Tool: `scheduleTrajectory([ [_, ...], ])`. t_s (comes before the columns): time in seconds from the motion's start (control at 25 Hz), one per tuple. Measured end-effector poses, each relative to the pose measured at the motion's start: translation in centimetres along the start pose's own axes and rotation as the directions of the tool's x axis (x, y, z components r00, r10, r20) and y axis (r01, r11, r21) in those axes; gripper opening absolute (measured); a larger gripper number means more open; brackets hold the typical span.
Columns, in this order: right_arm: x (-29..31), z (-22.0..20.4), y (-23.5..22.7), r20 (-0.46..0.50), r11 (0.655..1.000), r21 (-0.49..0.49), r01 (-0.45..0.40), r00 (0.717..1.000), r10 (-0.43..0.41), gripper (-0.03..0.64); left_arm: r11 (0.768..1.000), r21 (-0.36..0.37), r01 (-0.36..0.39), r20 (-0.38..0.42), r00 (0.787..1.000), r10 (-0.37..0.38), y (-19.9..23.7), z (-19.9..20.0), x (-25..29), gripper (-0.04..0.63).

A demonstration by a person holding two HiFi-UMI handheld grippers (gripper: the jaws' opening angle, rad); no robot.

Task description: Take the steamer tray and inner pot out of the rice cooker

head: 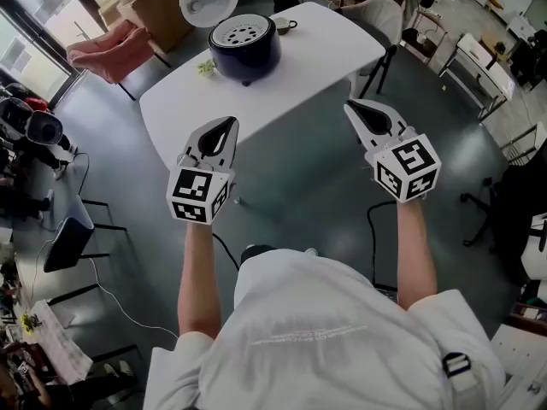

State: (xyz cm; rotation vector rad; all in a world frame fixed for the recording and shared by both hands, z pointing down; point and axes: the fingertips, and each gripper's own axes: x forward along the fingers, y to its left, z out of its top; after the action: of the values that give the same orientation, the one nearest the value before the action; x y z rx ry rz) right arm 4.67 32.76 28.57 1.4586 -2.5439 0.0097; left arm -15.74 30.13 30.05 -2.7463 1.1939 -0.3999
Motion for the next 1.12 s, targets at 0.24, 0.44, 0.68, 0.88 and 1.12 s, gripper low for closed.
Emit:
scheduleTrajectory([
  [0.24, -1.3, -0.6, -1.1, 0.015, 1.000, 0.029, -0.006, 1.000, 0.006, 0.026, 0.999, -0.035, 0.000, 0.014, 1.000, 0.001, -1.6, 0.4, 0.4, 0.014],
  [0.44, -1.9, -1.3, -1.9, 0.027, 0.999, 0.051, -0.002, 1.000, 0.001, 0.032, 0.999, -0.001, -0.032, 0.039, 0.999, 0.032, -1.5, 0.8, 1.3, 0.021],
  [0.68, -1.4, -1.4, -2.8, 0.017, 0.999, 0.049, -0.009, 1.000, 0.009, 0.205, 1.000, -0.005, -0.021, 0.031, 0.999, 0.021, -1.3, 0.8, 2.8, 0.213],
  [0.88, -0.5, -1.8, -3.7, 0.006, 0.998, 0.054, -0.011, 1.000, 0.011, 0.236, 1.000, -0.005, -0.020, 0.024, 0.999, 0.021, -0.7, 0.3, 4.0, 0.219],
  [1.12, 2.5, -2.2, -5.0, -0.016, 0.999, 0.048, -0.026, 1.000, 0.026, 0.239, 1.000, -0.011, -0.020, 0.002, 1.000, 0.020, 1.4, -1.1, 6.2, 0.219],
])
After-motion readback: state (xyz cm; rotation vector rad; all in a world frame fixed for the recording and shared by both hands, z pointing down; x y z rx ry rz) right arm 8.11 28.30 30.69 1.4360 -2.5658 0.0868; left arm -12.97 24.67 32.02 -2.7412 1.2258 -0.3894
